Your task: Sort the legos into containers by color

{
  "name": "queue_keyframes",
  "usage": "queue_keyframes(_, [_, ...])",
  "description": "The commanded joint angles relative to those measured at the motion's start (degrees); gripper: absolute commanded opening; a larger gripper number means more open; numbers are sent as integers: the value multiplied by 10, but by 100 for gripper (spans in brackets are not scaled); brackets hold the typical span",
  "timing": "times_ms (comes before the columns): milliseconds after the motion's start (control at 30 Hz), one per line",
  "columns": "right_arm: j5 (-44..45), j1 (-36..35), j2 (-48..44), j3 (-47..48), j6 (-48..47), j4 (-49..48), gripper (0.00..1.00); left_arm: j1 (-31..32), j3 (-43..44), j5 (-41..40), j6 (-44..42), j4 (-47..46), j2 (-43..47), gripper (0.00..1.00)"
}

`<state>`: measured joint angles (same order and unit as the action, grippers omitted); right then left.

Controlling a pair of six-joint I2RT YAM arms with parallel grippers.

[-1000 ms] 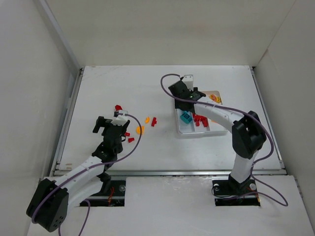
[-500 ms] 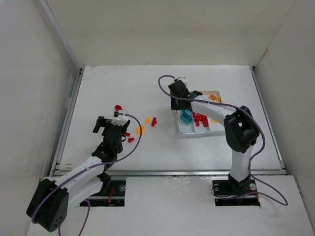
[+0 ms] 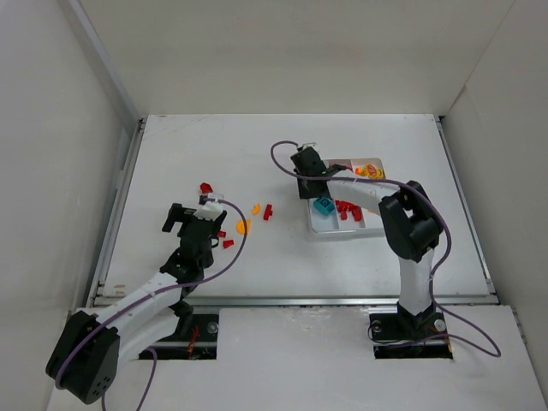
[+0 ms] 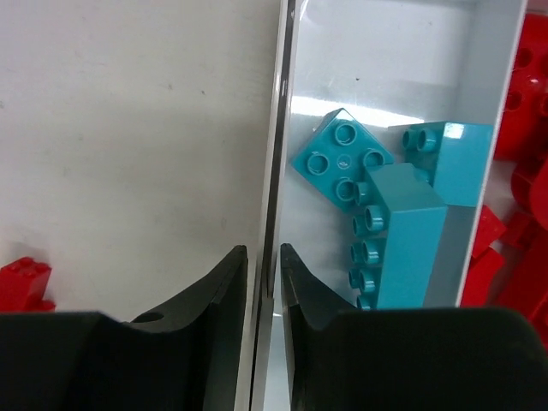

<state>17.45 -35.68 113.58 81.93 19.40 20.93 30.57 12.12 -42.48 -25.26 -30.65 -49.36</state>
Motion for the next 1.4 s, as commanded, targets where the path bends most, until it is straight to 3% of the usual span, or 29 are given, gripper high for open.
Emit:
queue_keyframes(0, [4, 4, 27, 4, -8, -26, 27, -2, -4, -2, 0, -26, 5, 100])
queue_keyframes(200, [25, 23, 35, 17, -13, -33, 7, -2, -4, 3, 0, -26, 5, 100])
queue_keyframes(433, [42, 46, 46, 39, -47, -43, 7, -2, -4, 3, 0, -26, 5, 100])
queue_keyframes(533, [79, 61, 46, 53, -9, -14, 0, -2, -4, 3, 0, -26, 5, 100])
queue_keyframes(933, [51, 86, 79, 96, -32, -5, 0, -2, -4, 3, 0, -26, 10, 100])
queue_keyframes(967, [46, 86, 73, 88, -39, -11, 2, -2, -4, 3, 0, -26, 10, 100])
queue_keyframes(1033, [41, 86, 67, 88, -45, -12, 21, -2, -4, 3, 0, -26, 10, 100])
queue_keyframes(1067, [41, 86, 60, 82, -45, -12, 32, -2, -4, 3, 0, -26, 10, 100])
queue_keyframes(1100, [41, 86, 49, 82, -50, -12, 54, -2, -4, 3, 0, -26, 10, 100])
queue_keyframes(1133, [41, 86, 41, 76, -56, -12, 62, -2, -4, 3, 0, -26, 10, 100])
queue_keyframes(1233, [57, 65, 4, 76, -62, -17, 74, -2, -4, 3, 0, -26, 10, 100])
queue_keyframes(1367, [118, 29, -41, 90, -39, -5, 78, -2, -4, 3, 0, -26, 10, 100])
